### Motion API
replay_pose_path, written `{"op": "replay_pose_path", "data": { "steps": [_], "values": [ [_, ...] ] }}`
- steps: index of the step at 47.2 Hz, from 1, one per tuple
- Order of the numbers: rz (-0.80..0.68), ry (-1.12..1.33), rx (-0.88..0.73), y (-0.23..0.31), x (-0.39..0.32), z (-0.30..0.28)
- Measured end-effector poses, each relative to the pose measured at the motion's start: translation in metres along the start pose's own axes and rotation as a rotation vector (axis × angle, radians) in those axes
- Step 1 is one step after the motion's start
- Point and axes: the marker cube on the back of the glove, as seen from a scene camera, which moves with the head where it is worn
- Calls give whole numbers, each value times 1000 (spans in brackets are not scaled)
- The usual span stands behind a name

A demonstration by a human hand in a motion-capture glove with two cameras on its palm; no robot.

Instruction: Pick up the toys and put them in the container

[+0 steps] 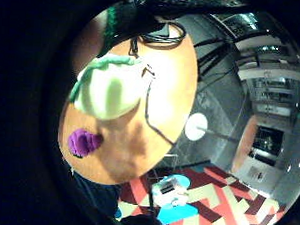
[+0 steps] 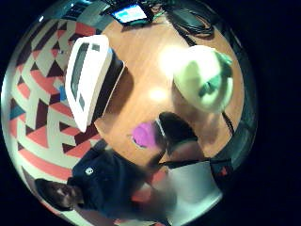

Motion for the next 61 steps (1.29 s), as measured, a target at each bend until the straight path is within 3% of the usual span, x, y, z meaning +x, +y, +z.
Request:
{"op": "replay_pose_path", "data": {
  "steps": [10,20,30,44,52,61],
  "values": [
    [39,-76,-93,-33,-2,63],
    [35,59,72,-35,-15,73],
    [-53,-99,150,-16,-37,38],
    [-268,-385,437,34,-140,-94],
    [-347,-648,573,5,-213,-124],
    [-437,-678,617,-43,-295,-96]
  ]
}}
